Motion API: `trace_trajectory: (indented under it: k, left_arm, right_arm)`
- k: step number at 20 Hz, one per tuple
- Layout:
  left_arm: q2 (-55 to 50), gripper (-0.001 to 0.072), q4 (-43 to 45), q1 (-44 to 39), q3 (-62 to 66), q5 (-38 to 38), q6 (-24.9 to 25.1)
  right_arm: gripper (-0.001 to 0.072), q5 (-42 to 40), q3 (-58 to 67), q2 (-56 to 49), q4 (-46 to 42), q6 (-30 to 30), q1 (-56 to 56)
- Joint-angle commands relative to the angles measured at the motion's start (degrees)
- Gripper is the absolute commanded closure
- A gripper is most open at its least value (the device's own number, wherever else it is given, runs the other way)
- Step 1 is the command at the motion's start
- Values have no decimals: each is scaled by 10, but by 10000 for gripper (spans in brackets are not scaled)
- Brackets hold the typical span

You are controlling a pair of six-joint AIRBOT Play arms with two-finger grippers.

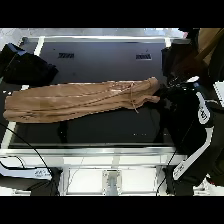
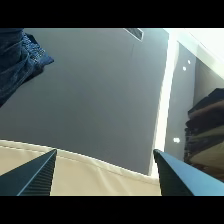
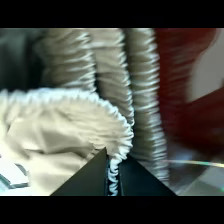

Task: Fold the clothes and pants, and hang the long-sleeved shirts on hangers.

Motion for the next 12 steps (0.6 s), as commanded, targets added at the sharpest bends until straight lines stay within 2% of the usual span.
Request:
trace_trajectory:
  k: [1, 2, 3, 4, 6, 8, 12]
  left_arm:
    - [0, 23, 0, -1, 0, -21, 0]
    - [0, 207, 0, -2, 0, -37, 0]
    - [0, 507, 0, -6, 0, -52, 1]
    - [0, 676, 0, -13, 0, -64, 3]
    - [0, 690, 0, -44, 0, -86, 7]
    - [0, 690, 0, -101, 0, -94, 34]
    - [-36, 691, 1, -283, 0, -75, 61]
  right_arm:
    - [673, 35, 1, 49, 14, -7, -8]
    - [673, 53, 0, 75, 14, -7, -17]
    - [673, 72, 0, 100, 14, -7, -26]
    - [673, 91, 0, 129, 14, -6, -38]
    - [673, 122, 0, 189, 14, -2, -57]
    - [674, 125, 0, 245, 14, 23, -63]
    - [673, 126, 0, 287, -2, 73, 3]
